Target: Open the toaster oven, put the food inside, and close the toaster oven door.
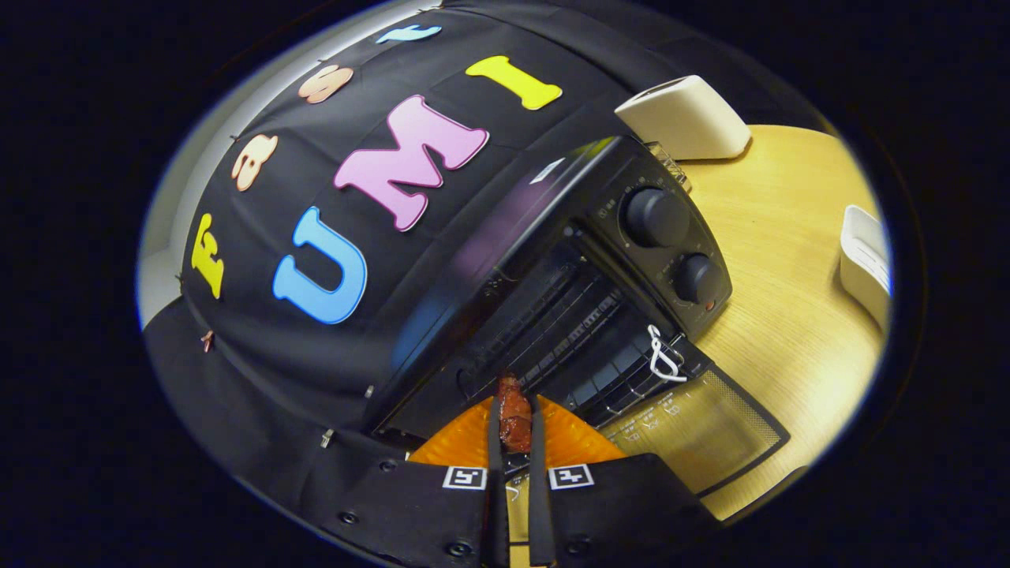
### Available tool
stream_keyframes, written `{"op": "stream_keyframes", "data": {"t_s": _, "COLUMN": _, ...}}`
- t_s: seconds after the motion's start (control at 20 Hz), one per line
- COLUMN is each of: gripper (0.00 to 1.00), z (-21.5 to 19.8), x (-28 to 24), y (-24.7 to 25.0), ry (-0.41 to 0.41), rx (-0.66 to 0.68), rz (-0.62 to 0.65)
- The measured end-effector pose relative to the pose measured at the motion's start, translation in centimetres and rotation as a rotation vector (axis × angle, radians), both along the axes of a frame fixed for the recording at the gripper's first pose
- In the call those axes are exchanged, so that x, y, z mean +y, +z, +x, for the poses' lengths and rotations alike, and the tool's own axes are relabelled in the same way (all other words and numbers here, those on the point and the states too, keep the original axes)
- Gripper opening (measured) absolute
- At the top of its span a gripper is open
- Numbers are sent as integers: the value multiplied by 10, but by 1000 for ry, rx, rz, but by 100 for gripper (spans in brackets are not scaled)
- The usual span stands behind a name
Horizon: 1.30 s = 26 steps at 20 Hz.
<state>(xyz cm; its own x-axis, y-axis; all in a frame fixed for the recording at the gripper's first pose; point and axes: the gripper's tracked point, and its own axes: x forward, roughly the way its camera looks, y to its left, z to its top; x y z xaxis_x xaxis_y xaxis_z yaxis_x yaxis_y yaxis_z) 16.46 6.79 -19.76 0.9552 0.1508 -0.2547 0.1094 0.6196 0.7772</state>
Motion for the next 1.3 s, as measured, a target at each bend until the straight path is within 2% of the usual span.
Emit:
{"op": "stream_keyframes", "data": {"t_s": 0.1, "gripper": 14, "z": 12, "x": -2, "y": -7, "ry": -34, "rx": -3, "rz": -1}}
{"op": "stream_keyframes", "data": {"t_s": 0.3, "gripper": 15, "z": 26, "x": -2, "y": -15, "ry": -35, "rx": 6, "rz": -46}}
{"op": "stream_keyframes", "data": {"t_s": 0.5, "gripper": 25, "z": 23, "x": -5, "y": -23, "ry": -13, "rx": 28, "rz": -197}}
{"op": "stream_keyframes", "data": {"t_s": 0.55, "gripper": 32, "z": 20, "x": -6, "y": -25, "ry": -8, "rx": 33, "rz": -233}}
{"op": "stream_keyframes", "data": {"t_s": 0.65, "gripper": 38, "z": 16, "x": -10, "y": -22, "ry": 2, "rx": 21, "rz": -326}}
{"op": "stream_keyframes", "data": {"t_s": 0.85, "gripper": 93, "z": -6, "x": 3, "y": -22, "ry": 118, "rx": -1, "rz": -555}}
{"op": "stream_keyframes", "data": {"t_s": 0.9, "gripper": 97, "z": -13, "x": 6, "y": -24, "ry": 142, "rx": 3, "rz": -588}}
{"op": "stream_keyframes", "data": {"t_s": 1.1, "gripper": 98, "z": -59, "x": 14, "y": -30, "ry": 245, "rx": 14, "rz": -731}}
{"op": "stream_keyframes", "data": {"t_s": 1.3, "gripper": 99, "z": -106, "x": 25, "y": -33, "ry": 372, "rx": 16, "rz": -768}}
